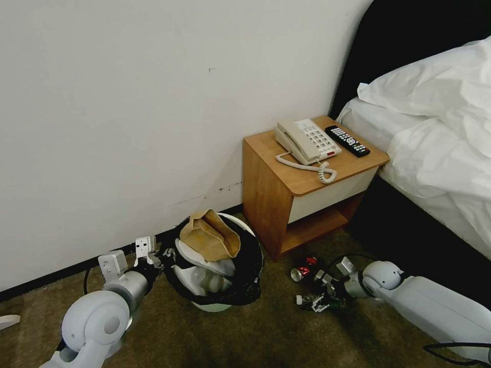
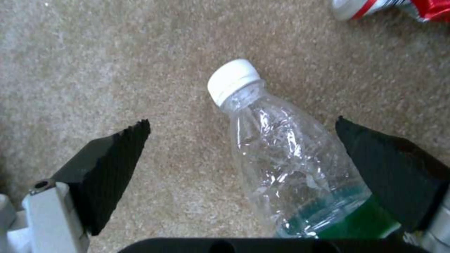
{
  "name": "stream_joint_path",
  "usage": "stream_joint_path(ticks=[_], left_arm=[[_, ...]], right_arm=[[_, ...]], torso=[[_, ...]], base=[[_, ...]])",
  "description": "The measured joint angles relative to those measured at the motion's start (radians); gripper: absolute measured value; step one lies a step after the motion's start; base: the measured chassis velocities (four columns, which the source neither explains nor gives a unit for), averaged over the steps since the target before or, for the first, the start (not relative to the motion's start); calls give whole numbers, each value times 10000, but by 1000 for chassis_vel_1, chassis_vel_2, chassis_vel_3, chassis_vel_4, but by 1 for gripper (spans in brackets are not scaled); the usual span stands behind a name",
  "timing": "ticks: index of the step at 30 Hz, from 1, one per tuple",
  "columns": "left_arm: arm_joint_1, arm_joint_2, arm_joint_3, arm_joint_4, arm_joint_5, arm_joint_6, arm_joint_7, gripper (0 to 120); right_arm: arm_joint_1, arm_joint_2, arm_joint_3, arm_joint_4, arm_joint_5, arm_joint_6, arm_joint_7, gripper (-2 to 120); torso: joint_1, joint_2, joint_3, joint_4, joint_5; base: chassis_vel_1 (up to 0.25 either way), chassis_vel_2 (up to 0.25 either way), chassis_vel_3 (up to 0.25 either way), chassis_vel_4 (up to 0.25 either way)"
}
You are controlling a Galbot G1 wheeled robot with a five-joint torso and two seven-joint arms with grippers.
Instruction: Pick up the trash bin, then pick up the garbage from the floor and place it into the trash bin.
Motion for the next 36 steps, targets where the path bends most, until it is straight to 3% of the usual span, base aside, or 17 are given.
stream_joint_path(ticks=[13,24,29,31,36], left_arm=[[-49,-38,45,97,-12,-53,18,4],[-90,-61,60,128,-22,-77,16,4],[-83,-86,63,132,-2,-83,15,4],[-63,-111,69,132,21,-86,15,4],[-38,-128,70,95,32,-91,8,4]], right_arm=[[-63,495,-5,-980,-951,233,180,100],[-159,595,54,-951,-1287,240,487,99],[-208,581,121,-854,-1343,228,706,88],[-252,551,176,-762,-1340,203,913,75],[-400,443,296,-576,-1349,172,1169,58]], torso=[[0,1,-1,-1,0],[0,4,-3,-4,-7],[-1,5,-5,-7,-13],[-1,5,-4,-7,-11],[-1,4,-1,2,-3]], base=[[0,0,0,0],[0,0,0,0],[0,0,0,0],[0,0,0,0],[0,0,0,0]])
